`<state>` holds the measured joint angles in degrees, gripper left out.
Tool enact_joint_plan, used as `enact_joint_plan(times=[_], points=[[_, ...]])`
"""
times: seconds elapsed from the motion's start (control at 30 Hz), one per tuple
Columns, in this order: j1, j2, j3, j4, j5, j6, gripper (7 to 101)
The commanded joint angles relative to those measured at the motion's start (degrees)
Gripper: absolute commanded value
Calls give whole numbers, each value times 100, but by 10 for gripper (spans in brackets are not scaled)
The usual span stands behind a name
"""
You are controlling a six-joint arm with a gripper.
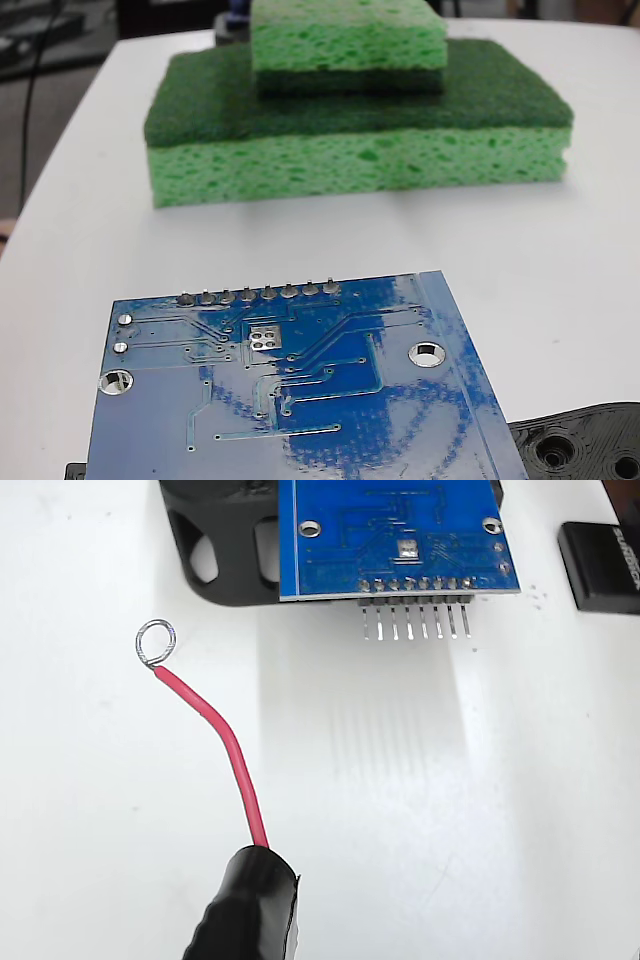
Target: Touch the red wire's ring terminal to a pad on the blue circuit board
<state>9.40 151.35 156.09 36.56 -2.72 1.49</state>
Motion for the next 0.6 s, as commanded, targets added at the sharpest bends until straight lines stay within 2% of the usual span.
enact_joint_plan(times=[0.03, 0.6], points=[[-984, 2364, 1362, 791, 756, 334, 1003], [-932, 2364, 1547, 756, 712, 343, 1003]])
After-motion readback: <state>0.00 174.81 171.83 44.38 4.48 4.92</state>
